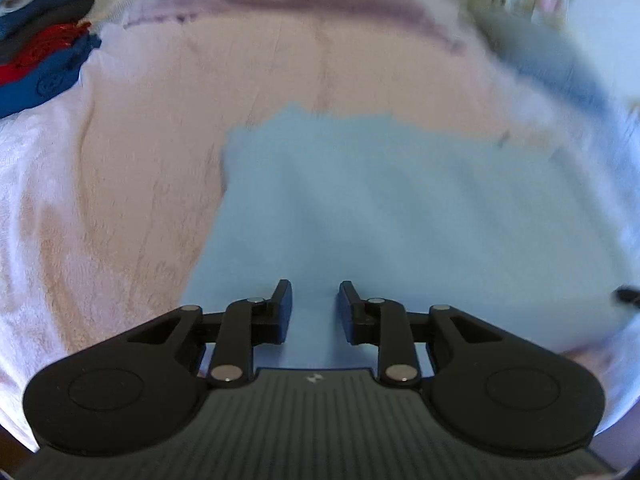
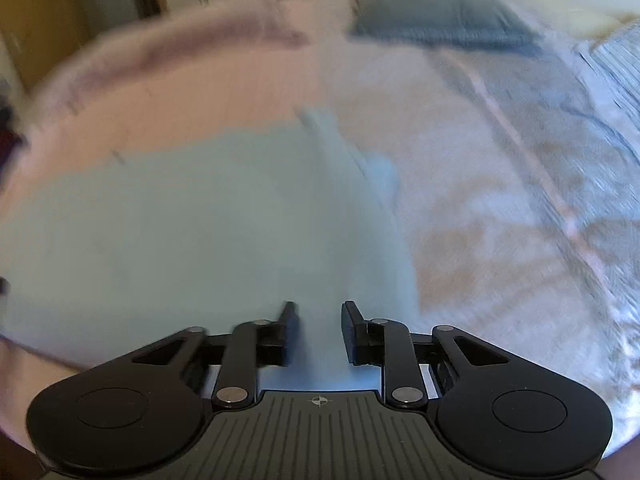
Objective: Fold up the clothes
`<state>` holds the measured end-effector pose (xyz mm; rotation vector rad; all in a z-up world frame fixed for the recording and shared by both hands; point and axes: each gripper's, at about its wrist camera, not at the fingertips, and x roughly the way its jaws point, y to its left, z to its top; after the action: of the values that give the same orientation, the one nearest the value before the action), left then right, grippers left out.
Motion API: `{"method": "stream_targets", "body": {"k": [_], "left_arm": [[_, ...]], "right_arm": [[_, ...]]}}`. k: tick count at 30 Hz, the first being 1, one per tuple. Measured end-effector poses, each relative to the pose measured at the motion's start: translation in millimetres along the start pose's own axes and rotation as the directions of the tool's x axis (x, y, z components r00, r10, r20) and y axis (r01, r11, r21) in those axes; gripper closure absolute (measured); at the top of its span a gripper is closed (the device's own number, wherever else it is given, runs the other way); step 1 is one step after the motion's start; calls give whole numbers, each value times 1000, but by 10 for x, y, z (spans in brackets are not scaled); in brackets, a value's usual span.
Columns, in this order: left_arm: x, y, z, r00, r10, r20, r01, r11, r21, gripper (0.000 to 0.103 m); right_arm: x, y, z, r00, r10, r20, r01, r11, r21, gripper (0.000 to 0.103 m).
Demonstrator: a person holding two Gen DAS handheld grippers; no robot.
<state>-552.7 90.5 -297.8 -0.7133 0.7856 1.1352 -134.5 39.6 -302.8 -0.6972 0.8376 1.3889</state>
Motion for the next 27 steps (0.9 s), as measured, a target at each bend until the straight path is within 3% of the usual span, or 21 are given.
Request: {"method": "stream_targets", "body": {"k": [2, 4, 6, 10, 12, 15, 18, 20, 24, 27], "left_arm": [[-16, 140, 93, 1000, -2, 11, 2, 999, -32, 92], [-60, 226, 258, 999, -6, 49, 8, 999, -46, 91], [-44, 241, 460, 997, -12, 81, 15, 999, -38, 90], [186, 172, 756, 994, -48, 101, 47, 999, 17, 89], [383, 111, 858, 995, -50, 92, 46, 998, 52, 89], [678, -11, 952, 995, -77, 70, 67, 989, 128, 89], [975, -10, 1012, 996, -82, 43, 72, 978, 197, 87], [1165, 31, 1052, 996, -87, 23, 79, 971, 226, 90], [1234, 57, 1185, 993, -112, 19, 103, 956, 273, 91], [1098, 155, 1321, 990, -139, 30, 132, 977, 167, 91]], "right_arm": [[34, -228, 13, 997, -58, -45, 62, 993, 100, 79], [-38, -435, 135, 996, -67, -58, 78, 972, 223, 79], [-115, -517, 324, 998, -59, -13, 60, 957, 285, 79], [-8, -104, 750, 994, 27, 103, -43, 987, 153, 79], [186, 150, 869, 992, 74, 98, -79, 995, 58, 79], [582, 499, 991, 996, 76, 50, -73, 996, -59, 79], [986, 500, 1078, 999, 33, 33, -29, 994, -105, 79], [1139, 286, 1095, 999, 24, 38, -22, 998, -51, 79], [1106, 10, 1109, 997, 78, 17, -80, 980, 180, 80], [814, -48, 1140, 999, 42, 13, -45, 959, 281, 79]]}}
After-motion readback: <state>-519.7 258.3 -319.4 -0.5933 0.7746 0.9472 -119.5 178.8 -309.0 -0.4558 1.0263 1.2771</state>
